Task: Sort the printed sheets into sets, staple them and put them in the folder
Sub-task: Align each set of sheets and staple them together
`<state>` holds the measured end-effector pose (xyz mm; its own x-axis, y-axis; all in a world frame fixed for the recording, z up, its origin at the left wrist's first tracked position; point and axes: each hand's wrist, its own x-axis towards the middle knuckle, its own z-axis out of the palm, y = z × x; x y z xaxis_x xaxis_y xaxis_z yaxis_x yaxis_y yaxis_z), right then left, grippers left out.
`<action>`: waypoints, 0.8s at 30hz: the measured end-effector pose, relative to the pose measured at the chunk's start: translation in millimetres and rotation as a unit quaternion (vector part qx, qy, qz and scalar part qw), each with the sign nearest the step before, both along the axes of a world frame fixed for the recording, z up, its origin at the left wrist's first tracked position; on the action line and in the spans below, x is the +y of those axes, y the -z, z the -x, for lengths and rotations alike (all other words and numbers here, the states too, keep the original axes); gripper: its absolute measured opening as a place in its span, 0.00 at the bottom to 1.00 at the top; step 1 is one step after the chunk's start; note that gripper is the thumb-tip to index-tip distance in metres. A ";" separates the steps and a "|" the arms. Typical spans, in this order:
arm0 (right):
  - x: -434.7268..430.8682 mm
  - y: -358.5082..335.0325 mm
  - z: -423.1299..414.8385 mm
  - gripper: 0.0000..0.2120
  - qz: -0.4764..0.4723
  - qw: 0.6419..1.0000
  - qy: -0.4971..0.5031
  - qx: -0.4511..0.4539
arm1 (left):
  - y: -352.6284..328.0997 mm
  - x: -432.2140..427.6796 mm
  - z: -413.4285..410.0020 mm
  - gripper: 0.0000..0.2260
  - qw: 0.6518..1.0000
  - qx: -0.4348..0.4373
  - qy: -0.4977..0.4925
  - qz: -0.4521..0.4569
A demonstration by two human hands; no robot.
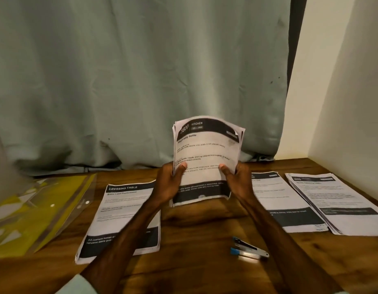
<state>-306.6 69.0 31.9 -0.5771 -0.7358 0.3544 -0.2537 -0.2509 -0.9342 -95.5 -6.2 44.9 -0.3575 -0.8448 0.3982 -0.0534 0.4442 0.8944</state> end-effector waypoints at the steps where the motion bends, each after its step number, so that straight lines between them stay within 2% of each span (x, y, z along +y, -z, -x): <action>1: -1.0 -5.9 0.4 0.09 0.005 1.000 0.001 0.010 | -5.6 -0.5 0.3 0.11 1.000 0.003 -0.003 0.011; 5: -2.2 -8.0 -2.3 0.14 0.007 0.999 0.020 0.032 | -9.2 2.1 0.9 0.11 1.000 0.008 -0.021 0.019; 11: 9.7 33.9 -11.0 0.14 -0.052 0.996 0.042 0.054 | 35.8 17.4 -3.6 0.06 1.000 -0.018 0.007 -0.013; 17: 9.0 22.0 -11.6 0.12 -0.020 0.998 0.035 0.051 | 27.0 7.7 -2.7 0.10 0.999 -0.028 -0.035 0.015; 21: 9.3 39.7 -12.0 0.14 -0.065 0.996 0.031 0.058 | 42.7 13.5 -6.4 0.12 0.999 -0.047 -0.010 -0.006; 24: 9.5 39.3 -11.3 0.13 -0.056 0.996 0.032 0.058 | 39.8 14.6 -8.4 0.11 0.999 -0.038 -0.012 0.001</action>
